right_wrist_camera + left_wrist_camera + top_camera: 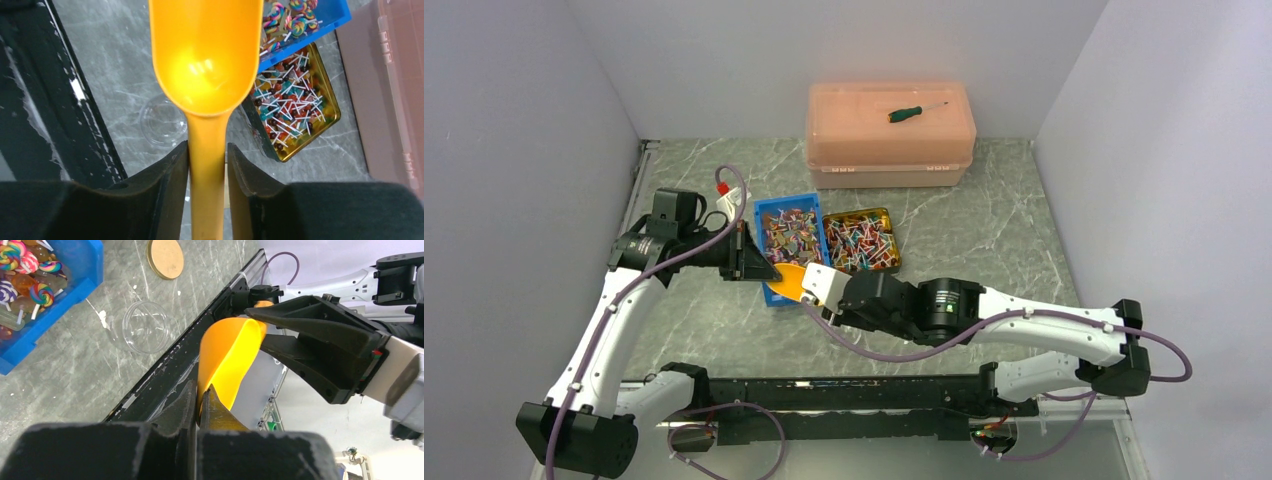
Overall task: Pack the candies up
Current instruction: Adjust the spatula.
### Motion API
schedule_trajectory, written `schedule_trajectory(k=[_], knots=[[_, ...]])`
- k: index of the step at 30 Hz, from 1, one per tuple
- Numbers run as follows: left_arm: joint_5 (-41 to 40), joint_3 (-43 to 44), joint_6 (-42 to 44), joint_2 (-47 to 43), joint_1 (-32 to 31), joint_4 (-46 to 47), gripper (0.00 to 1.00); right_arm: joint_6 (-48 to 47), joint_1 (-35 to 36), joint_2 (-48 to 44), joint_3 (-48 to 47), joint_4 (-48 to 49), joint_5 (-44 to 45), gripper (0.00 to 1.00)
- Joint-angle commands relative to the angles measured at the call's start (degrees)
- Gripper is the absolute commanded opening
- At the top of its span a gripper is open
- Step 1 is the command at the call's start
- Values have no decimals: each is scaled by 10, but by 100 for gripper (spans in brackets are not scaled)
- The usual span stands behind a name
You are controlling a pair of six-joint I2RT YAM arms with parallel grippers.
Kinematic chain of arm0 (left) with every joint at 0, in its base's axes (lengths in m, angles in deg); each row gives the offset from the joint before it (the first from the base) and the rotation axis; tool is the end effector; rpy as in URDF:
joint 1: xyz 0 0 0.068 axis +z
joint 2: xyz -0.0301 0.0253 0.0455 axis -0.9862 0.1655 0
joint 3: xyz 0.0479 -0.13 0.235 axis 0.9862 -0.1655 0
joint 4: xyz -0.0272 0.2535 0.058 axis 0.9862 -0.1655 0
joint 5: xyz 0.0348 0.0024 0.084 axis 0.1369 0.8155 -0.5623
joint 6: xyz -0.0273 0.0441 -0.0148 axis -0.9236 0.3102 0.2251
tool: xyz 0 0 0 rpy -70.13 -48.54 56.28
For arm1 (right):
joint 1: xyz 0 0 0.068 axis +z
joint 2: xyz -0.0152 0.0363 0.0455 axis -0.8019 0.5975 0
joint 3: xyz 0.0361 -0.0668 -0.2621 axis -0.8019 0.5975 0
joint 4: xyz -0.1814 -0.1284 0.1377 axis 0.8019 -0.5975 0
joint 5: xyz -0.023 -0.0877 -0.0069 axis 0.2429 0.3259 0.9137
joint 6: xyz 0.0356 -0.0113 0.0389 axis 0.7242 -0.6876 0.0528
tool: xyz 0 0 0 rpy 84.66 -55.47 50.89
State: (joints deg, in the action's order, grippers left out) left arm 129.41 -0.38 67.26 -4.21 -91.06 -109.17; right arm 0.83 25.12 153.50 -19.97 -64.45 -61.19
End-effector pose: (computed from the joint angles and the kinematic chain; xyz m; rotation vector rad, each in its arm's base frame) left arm 0.1765 -0.0627 0.3415 0.2928 2.3640 -1.3991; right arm 0.0644 0.2489 0.3490 -1.4264 1.7424 0.2145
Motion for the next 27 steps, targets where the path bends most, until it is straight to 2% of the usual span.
schedule_trajectory(k=[1,6,9,20,27], knots=[[32,7,-4,-12,-1,26,0,5,5,-49,-6,49,-17,41],[69,-3,-32,-18,-2,60,0,1,5,-80,10,60,-49,58],[81,-9,-49,-23,-2,79,0,-2,5,-90,16,60,-65,64],[95,0,-54,-27,-3,73,0,-22,5,-134,80,133,-42,67],[105,-8,-71,-33,-9,92,0,-23,4,-129,78,145,-39,63]])
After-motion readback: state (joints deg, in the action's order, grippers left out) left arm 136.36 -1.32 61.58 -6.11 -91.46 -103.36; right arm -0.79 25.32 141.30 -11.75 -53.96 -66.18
